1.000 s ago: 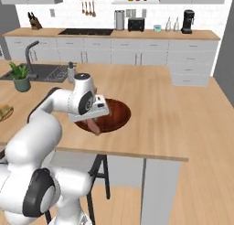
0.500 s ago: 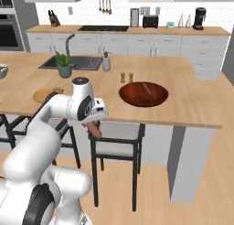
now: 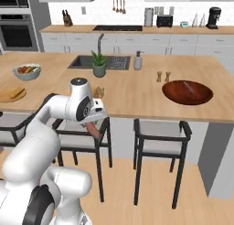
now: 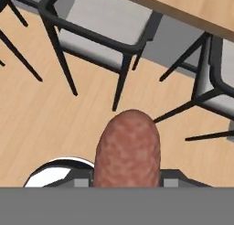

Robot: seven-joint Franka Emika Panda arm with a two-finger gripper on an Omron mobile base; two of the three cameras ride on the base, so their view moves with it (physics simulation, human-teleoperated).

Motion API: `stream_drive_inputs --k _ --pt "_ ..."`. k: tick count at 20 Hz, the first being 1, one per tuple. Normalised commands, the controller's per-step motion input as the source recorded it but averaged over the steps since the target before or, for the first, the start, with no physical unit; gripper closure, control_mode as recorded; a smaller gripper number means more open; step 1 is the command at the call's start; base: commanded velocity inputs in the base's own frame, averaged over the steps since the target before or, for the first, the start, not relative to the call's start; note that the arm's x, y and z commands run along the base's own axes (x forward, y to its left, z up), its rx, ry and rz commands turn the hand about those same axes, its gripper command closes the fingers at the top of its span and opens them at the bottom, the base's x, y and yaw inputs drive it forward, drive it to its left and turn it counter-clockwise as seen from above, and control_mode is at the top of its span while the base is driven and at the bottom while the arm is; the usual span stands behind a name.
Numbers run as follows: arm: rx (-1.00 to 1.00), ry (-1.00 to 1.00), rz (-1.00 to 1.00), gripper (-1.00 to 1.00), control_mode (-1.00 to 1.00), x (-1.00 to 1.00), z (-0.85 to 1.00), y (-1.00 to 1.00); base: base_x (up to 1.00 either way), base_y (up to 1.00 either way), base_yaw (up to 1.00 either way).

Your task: Place one bun and one sausage from the bowl on each plate.

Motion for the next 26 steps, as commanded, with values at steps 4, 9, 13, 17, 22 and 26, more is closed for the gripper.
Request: stream_drive_inputs --k 4,9,13,17,22,26 --pt "0.00 0.00 0.00 1.00 1.00 0.00 0.00 0.00 0.63 0.97 -0.01" --pt "0.00 0.00 0.00 1.00 1.00 0.00 0.00 0.00 0.69 0.65 0.00" --pt "0.00 0.00 0.00 1.00 1.00 0.00 0.00 0.00 0.69 0.16 0.00" --pt "0.08 0.00 0.00 1.00 -1.00 0.41 -0.13 0.00 0.39 0.00 0.00" --pt "0.11 -0.01 0.00 1.00 -1.00 0.92 -0.22 0.11 0.00 0.00 0.00" --pt "0.03 0.00 0.00 1.00 -1.00 1.00 -0.01 0.55 0.00 0.00 0.00"
